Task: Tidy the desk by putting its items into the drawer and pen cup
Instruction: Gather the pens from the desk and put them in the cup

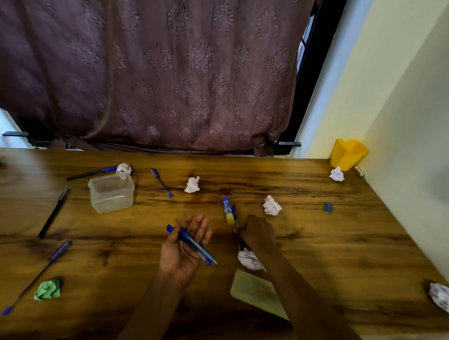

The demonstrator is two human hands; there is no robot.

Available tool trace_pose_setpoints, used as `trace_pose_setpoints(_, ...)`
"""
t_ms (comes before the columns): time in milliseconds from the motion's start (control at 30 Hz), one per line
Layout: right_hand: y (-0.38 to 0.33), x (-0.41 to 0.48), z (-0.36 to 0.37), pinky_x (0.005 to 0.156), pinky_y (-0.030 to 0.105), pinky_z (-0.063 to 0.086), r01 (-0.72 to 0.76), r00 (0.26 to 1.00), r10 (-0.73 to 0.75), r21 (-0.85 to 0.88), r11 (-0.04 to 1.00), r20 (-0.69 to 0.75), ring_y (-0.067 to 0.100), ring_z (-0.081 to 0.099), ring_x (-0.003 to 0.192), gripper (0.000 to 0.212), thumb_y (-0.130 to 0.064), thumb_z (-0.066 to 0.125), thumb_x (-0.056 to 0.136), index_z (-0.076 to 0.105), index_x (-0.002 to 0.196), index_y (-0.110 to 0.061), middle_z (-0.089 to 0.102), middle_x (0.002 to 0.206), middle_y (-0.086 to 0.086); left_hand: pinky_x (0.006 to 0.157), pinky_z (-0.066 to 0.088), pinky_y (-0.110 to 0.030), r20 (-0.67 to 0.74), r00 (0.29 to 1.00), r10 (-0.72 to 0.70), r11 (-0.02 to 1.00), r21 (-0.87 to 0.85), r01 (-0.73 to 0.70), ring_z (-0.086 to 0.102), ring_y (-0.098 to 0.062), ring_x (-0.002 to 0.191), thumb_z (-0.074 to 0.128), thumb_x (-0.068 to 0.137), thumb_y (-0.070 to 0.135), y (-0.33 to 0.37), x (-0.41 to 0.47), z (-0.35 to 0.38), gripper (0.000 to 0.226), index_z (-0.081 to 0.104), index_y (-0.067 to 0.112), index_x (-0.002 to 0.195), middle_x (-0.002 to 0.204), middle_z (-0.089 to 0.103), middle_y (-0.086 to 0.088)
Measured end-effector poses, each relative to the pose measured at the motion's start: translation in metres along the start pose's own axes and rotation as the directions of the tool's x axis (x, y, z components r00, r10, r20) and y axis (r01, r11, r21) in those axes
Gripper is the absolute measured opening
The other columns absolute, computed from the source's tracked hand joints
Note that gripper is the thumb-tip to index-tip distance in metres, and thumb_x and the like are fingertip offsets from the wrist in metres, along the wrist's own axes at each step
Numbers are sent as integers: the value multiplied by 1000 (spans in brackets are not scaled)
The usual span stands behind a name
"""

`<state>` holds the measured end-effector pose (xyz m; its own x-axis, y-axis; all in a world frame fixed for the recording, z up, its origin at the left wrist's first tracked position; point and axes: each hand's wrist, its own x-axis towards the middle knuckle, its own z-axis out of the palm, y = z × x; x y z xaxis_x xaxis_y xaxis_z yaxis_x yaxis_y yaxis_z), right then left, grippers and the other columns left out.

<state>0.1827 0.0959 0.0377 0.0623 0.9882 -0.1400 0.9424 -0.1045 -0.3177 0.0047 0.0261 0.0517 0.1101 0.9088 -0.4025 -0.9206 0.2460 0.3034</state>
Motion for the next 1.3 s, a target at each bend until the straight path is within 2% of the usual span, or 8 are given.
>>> trace_pose_setpoints(167,-15,1,-6,87,33,46,-167,985,169,75,983,-21,30,57,112,30,-26,51,93,59,114,-8,62,119,13,75,59,-39,23,999,-29,1000,1,29,66,-25,105,74,71,34,16,-11,-3,70,51,1,128,124,63,-16)
trace_pose_setpoints(267,-22,-13,-33,70,26,42,-198,978,208,187,962,-34,28,64,96,28,-31,60,86,65,100,-7,69,101,12,83,57,-38,27,998,-62,998,0,62,64,-25,108,53,84,32,22,-11,-5,57,49,-1,130,126,61,-17)
trace_pose_setpoints(500,-122,-93,-46,66,18,44,335,942,-320,272,902,-98,4,62,75,11,-29,66,83,72,91,-22,72,88,-7,85,53,-34,58,998,-29,1000,-3,29,68,-24,98,53,85,48,48,-23,-17,59,63,-1,117,120,65,-15)
trace_pose_setpoints(767,-148,-110,4,74,17,47,416,908,-389,221,882,-157,4,60,93,19,-39,57,90,62,106,-30,63,105,-12,80,55,-36,42,996,78,994,-81,-74,70,-21,95,41,92,16,72,-34,-29,33,58,6,119,114,68,-12)
trace_pose_setpoints(833,-151,-121,8,73,9,45,322,946,-222,606,727,-236,-2,59,97,15,-37,49,95,58,107,-34,60,107,-17,81,55,-38,52,991,121,986,-118,-114,70,-22,96,45,85,15,77,-34,-30,35,59,7,116,113,68,-12)
trace_pose_setpoints(900,-159,-126,11,82,12,42,91,995,23,962,256,-100,0,54,111,23,-38,36,99,56,108,-36,59,118,-15,83,54,-39,63,985,162,979,-135,-152,68,-23,101,47,83,15,81,-33,-30,37,58,8,118,115,68,-12)
trace_pose_setpoints(1000,-172,-116,21,108,38,35,-67,990,115,988,-136,83,10,47,126,47,-56,27,90,58,116,-31,54,135,-5,89,51,-41,92,976,199,972,-147,-184,63,-22,110,46,85,15,82,-29,-28,36,58,10,118,120,66,-10)
trace_pose_setpoints(1300,-186,-84,22,114,46,26,-194,981,-47,959,-205,188,11,38,133,74,-66,21,80,44,138,-27,45,142,-9,88,52,-39,119,954,276,957,-121,-262,65,-21,107,78,66,12,86,-16,-19,58,62,9,121,119,67,-10)
